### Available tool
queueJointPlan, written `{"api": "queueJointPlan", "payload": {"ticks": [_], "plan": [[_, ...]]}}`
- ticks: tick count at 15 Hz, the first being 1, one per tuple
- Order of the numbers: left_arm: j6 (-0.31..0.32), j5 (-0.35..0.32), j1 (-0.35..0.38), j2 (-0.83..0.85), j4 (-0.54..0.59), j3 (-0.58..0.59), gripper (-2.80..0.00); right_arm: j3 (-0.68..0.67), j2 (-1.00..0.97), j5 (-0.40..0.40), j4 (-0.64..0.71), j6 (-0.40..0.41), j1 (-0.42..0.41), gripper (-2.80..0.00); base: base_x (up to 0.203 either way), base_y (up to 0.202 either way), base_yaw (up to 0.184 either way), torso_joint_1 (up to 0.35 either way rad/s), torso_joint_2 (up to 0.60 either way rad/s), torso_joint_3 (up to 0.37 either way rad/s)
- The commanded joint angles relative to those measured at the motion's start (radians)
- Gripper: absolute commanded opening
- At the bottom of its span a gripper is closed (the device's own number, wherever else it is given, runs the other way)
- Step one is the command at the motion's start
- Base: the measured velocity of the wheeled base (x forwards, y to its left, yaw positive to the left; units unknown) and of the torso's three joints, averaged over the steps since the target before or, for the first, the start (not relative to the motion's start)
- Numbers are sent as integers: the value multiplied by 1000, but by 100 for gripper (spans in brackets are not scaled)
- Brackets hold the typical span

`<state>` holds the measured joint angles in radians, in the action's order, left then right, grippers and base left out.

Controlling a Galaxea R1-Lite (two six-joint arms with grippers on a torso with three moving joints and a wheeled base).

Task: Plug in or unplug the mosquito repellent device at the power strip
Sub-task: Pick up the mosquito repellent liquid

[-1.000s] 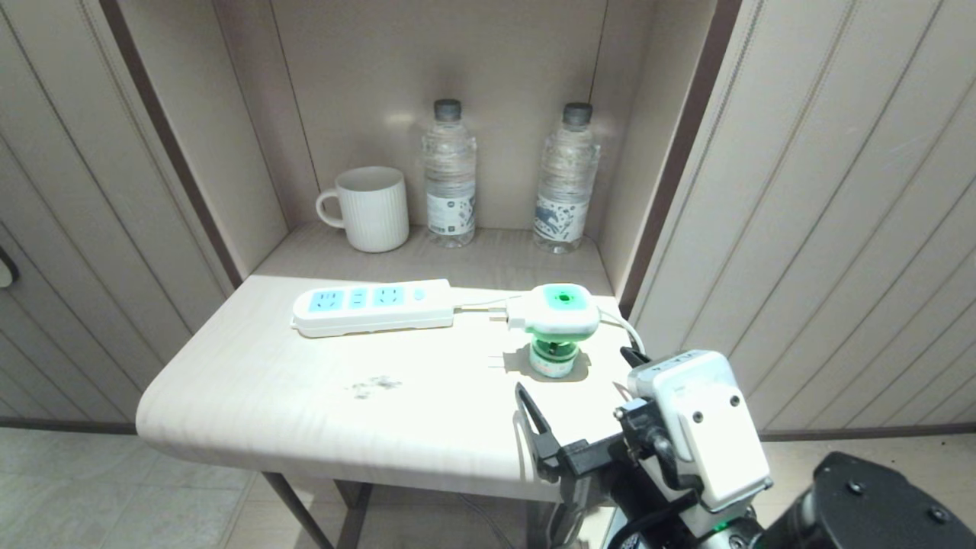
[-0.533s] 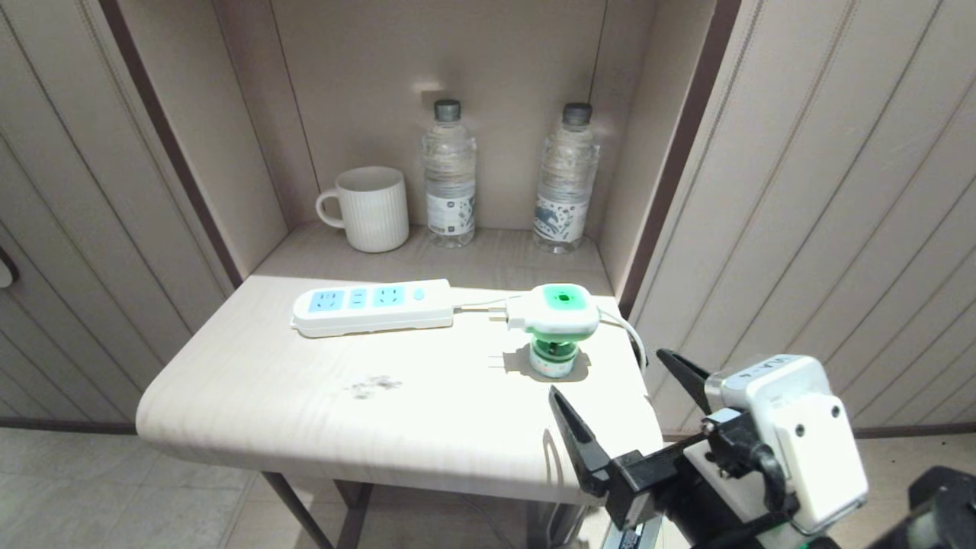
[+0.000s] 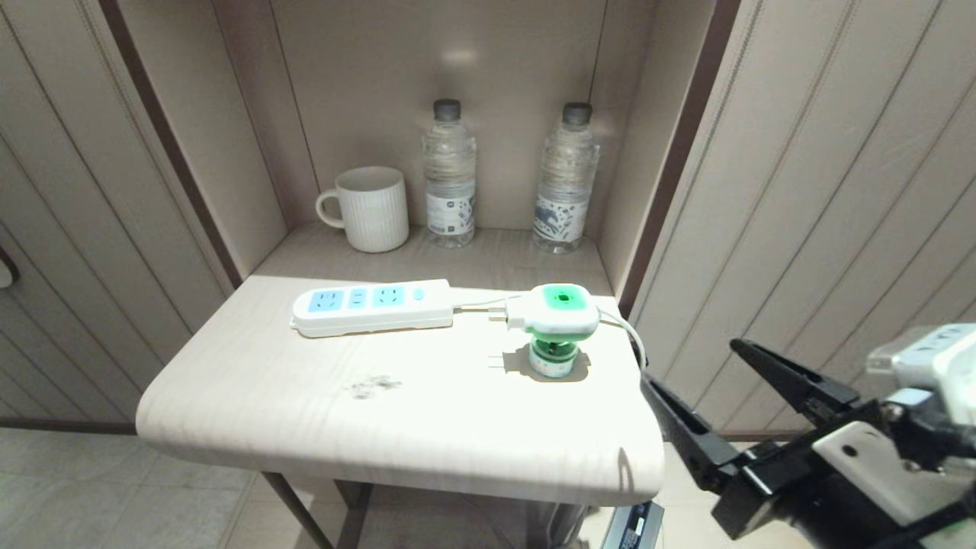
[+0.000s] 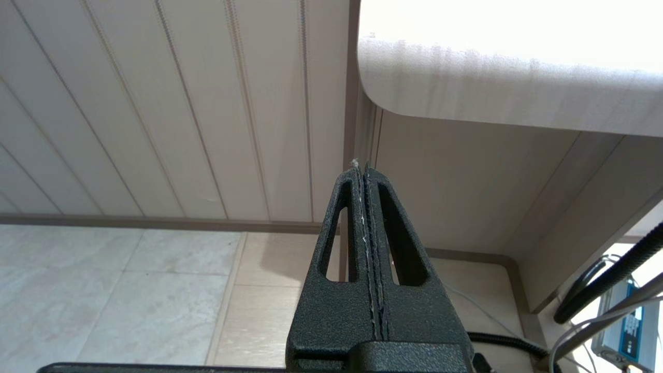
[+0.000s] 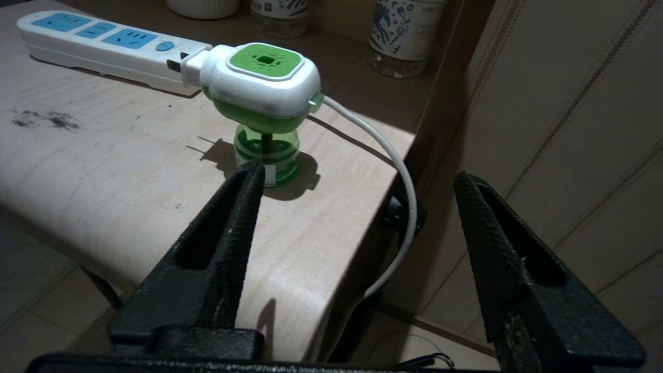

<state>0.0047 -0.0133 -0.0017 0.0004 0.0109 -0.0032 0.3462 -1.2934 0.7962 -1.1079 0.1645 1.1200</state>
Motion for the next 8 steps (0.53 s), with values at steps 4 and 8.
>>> {"api": "queueJointPlan", "payload": {"ticks": [4, 8], "plan": [[0, -1, 0, 1, 0, 0, -280, 105, 268, 4, 345, -5, -61, -280, 0, 0, 0, 0, 0, 0], [0, -1, 0, 1, 0, 0, -280, 389, 363, 4, 847, -86, -179, -280, 0, 0, 0, 0, 0, 0]]}}
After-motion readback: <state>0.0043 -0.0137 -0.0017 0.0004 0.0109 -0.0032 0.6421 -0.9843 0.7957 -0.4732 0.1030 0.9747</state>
